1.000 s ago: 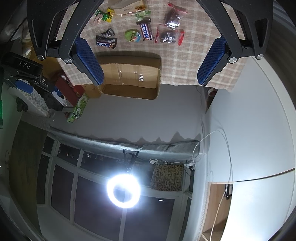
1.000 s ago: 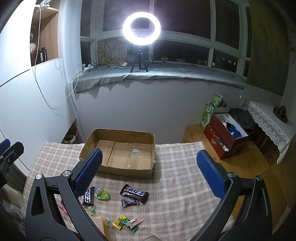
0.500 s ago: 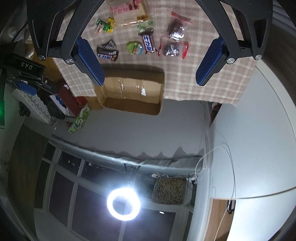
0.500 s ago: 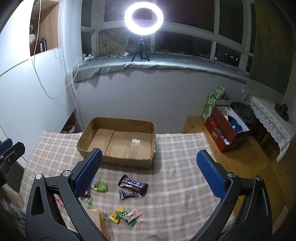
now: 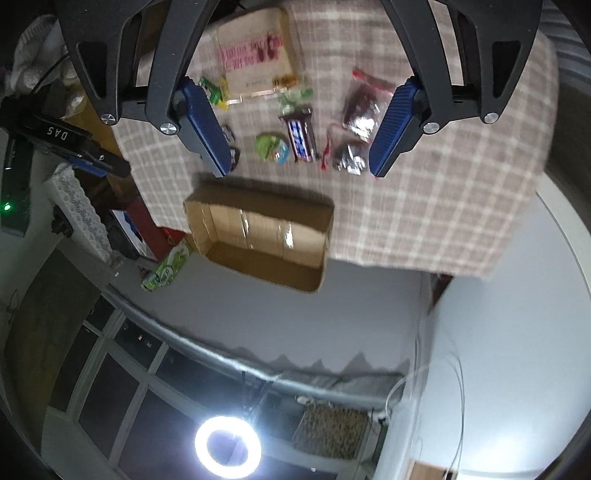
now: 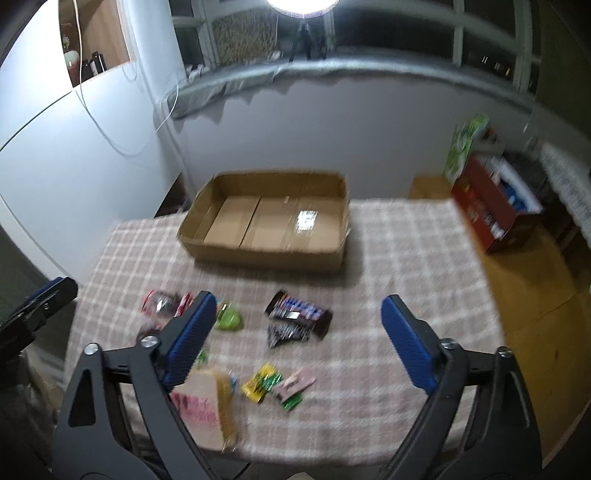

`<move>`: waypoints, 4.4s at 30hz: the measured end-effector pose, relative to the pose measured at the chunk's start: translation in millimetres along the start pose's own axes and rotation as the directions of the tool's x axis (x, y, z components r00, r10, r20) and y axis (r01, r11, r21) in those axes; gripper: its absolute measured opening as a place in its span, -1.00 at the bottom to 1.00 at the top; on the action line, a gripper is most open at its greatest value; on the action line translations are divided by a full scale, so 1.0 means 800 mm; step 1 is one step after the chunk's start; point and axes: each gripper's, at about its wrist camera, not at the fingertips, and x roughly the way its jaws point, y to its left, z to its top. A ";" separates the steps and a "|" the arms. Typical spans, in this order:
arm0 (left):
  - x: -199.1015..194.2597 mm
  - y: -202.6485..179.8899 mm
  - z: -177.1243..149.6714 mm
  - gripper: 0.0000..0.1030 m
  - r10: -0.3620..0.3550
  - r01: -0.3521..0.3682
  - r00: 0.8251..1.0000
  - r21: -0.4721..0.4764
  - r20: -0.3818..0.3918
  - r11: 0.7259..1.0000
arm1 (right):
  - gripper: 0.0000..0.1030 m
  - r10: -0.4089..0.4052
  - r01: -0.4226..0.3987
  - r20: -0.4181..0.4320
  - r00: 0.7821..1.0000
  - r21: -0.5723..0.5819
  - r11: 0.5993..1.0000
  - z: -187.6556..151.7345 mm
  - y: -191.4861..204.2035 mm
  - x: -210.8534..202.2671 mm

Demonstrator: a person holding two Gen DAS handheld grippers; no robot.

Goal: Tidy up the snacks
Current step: 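Lower the right gripper onto the packaged bread loaf and close, then lift the bread loaf with the right gripper and carry it into the box, then open the right gripper to release the bread in the box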

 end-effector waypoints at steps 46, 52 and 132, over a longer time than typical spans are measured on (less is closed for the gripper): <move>0.104 0.028 -0.128 -0.31 -0.353 0.234 0.804 -0.292 -0.479 0.927 | -0.36 0.378 -0.406 -0.477 0.793 0.048 0.912 -0.125 0.052 0.132; 0.100 0.021 -0.121 -0.31 -0.330 0.231 0.820 -0.256 -0.468 0.939 | -0.37 0.388 -0.413 -0.465 0.796 0.052 0.909 -0.122 0.054 0.129; 0.254 -0.031 0.126 -0.32 -0.160 0.171 0.947 0.013 -0.280 0.985 | -0.38 0.164 -0.189 -0.257 0.953 -0.078 0.979 0.141 0.000 0.223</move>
